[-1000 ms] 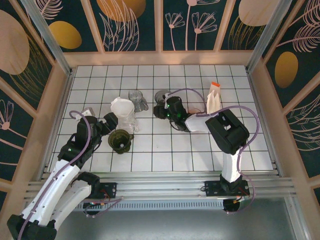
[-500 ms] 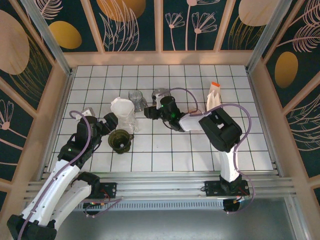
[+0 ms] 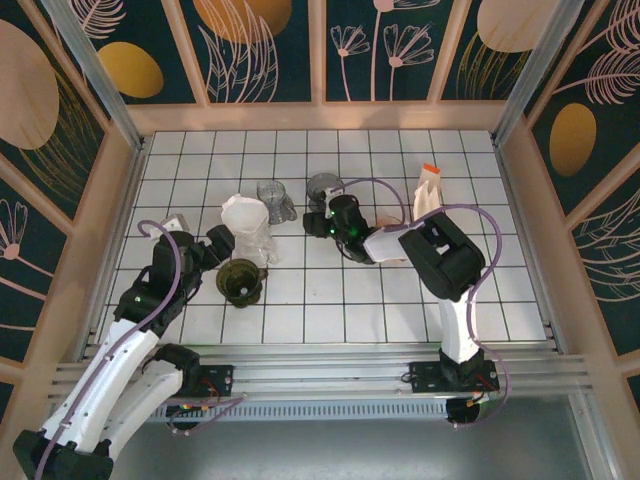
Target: Place the coffee filter in the dripper
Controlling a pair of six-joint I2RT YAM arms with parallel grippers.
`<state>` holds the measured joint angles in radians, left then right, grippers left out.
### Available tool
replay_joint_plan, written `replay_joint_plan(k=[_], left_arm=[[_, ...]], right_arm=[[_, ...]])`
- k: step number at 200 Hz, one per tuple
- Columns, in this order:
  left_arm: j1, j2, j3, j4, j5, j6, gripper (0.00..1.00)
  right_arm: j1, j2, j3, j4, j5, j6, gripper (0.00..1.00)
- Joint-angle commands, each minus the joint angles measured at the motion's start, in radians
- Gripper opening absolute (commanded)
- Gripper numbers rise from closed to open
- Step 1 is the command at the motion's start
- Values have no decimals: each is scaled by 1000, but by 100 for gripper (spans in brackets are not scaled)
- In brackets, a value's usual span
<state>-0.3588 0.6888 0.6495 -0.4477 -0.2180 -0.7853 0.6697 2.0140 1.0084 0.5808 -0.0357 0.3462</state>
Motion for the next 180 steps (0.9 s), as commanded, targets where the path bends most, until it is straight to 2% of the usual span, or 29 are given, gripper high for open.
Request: replay_joint_plan(k=[1, 18, 49, 69, 94, 129, 180], left_arm=[[5, -11, 29, -19, -17, 23, 99], [5, -15, 27, -20, -16, 23, 99], [6, -17, 22, -14, -14, 22, 99], [6, -17, 21, -9, -13, 23, 99], [6, -15, 18, -1, -14, 24, 99], [6, -16, 16, -3, -6, 23, 99], [6, -23, 17, -13, -9, 26, 99]], right_arm=[[-9, -89, -45, 74, -73, 8, 53], [-6, -140, -93, 94, -139, 28, 55], [5, -252, -197, 135, -171, 64, 56], [13, -285, -207, 120, -177, 66, 56], [37, -218, -98, 4, -144, 26, 53], [45, -108, 28, -36, -97, 16, 53], [47, 7, 160, -89, -106, -21, 55]])
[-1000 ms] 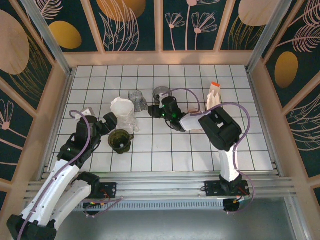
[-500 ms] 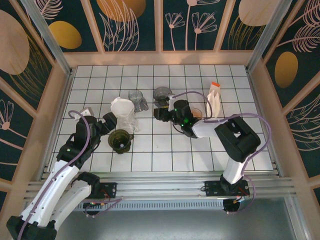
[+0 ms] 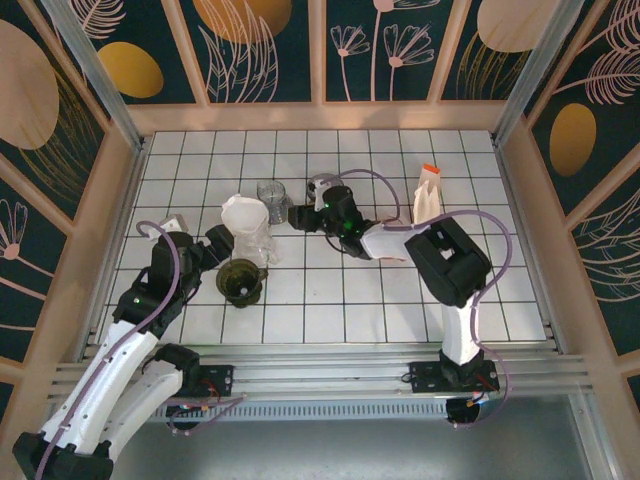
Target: Place the coffee filter in the dripper
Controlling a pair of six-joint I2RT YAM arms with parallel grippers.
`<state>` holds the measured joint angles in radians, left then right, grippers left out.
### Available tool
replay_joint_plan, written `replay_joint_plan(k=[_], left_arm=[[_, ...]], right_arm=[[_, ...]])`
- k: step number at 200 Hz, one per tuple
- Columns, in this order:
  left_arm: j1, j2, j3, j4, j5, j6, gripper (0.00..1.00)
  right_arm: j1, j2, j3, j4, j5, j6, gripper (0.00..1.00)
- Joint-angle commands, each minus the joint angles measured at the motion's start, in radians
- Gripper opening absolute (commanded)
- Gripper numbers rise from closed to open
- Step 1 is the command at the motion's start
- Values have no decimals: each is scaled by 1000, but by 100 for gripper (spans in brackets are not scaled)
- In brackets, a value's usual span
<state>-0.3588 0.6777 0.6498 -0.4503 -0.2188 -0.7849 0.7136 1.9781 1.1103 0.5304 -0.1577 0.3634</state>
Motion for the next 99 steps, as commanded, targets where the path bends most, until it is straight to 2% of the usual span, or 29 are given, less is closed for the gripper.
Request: replay_joint_plan(k=[1, 71, 99], left_arm=[[6, -12, 16, -10, -8, 25, 99], [5, -11, 14, -11, -7, 25, 99], [6, -13, 14, -13, -5, 25, 99]], right_arm=[[3, 45, 59, -39, 16, -39, 55], [1, 132, 138, -74, 28, -85, 58], [-3, 149, 151, -62, 17, -94, 57]])
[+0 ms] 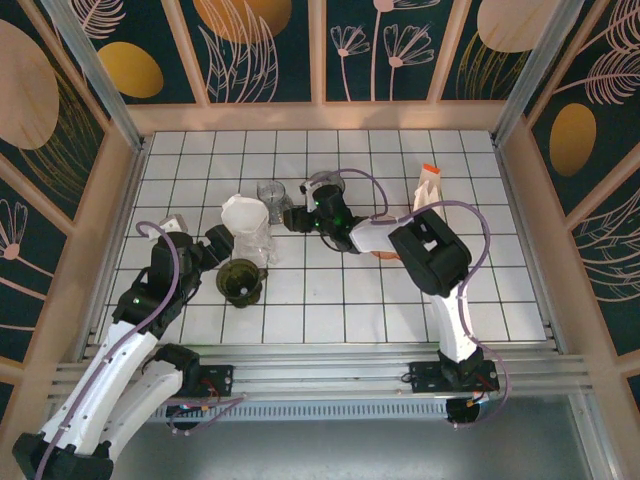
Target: Place the coffee filter in the dripper
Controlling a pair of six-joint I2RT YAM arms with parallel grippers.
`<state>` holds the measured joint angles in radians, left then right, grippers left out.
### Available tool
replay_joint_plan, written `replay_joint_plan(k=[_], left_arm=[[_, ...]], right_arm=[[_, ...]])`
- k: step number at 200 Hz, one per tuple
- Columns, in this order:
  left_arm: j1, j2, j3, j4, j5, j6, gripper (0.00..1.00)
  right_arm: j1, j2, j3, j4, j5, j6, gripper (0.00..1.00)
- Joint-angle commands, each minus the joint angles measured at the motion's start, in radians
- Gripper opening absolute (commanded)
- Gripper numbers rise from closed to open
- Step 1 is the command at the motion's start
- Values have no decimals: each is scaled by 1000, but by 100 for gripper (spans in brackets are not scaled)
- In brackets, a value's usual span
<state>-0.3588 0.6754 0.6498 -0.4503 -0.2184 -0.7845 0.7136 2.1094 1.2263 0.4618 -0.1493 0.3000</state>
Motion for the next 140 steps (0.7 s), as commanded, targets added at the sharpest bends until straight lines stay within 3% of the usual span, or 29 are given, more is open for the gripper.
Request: replay_joint_plan(k=[1, 62, 108, 140], left_arm=[[6, -11, 14, -14, -6, 25, 99], [6, -14, 14, -19, -11, 26, 99], [6, -15, 8, -13, -10, 25, 99], [6, -15, 8, -13, -7, 25, 99]], right_arm=[[-3, 19, 36, 8, 8, -32, 56], [3, 14, 29, 15, 5, -76, 38], [32, -27, -17, -9, 80, -107, 27], [52, -68, -64, -20, 133, -117, 24]])
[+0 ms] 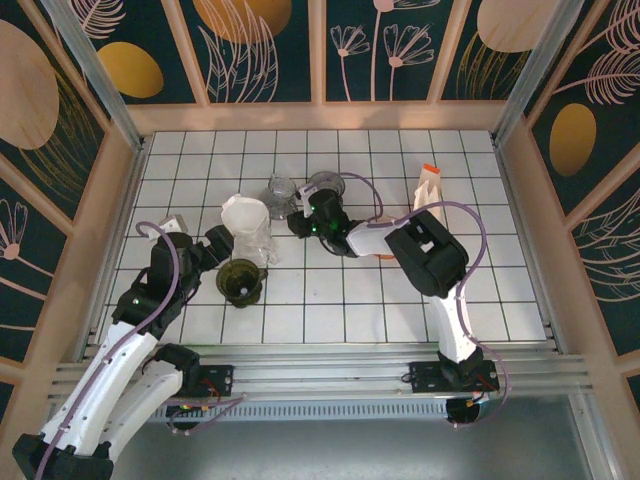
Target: Place the coffee filter in the dripper
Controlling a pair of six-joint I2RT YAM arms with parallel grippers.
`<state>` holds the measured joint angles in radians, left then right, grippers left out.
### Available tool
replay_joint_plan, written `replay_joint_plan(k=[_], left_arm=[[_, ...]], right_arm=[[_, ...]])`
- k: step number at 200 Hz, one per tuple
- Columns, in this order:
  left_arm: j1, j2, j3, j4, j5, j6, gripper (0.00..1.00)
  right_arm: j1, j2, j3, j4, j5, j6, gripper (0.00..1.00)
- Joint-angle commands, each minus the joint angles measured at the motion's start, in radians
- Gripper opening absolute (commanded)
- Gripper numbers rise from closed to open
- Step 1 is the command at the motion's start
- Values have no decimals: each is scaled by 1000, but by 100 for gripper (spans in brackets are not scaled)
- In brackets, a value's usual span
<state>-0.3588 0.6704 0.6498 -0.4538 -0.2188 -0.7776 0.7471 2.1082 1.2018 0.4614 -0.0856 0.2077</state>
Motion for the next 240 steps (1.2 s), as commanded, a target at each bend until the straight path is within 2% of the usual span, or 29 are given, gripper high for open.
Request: replay_joint_plan(k=[1, 48, 110, 165, 240], left_arm=[[6, -10, 8, -9, -8, 17, 99], [5, -18, 11, -12, -9, 19, 99], [5, -18, 4, 6, 1, 14, 99], [6, -17, 8, 15, -1, 13, 99], [5, -12, 15, 16, -4, 12, 99]], right_arm=[[19, -69, -41, -20, 72, -25, 24], [64, -202, -146, -77, 192, -54, 22], [133, -440, -334, -175, 283, -51, 22], [273, -636, -529, -292, 453, -37, 21], [407, -772, -628, -375, 515, 55, 22]])
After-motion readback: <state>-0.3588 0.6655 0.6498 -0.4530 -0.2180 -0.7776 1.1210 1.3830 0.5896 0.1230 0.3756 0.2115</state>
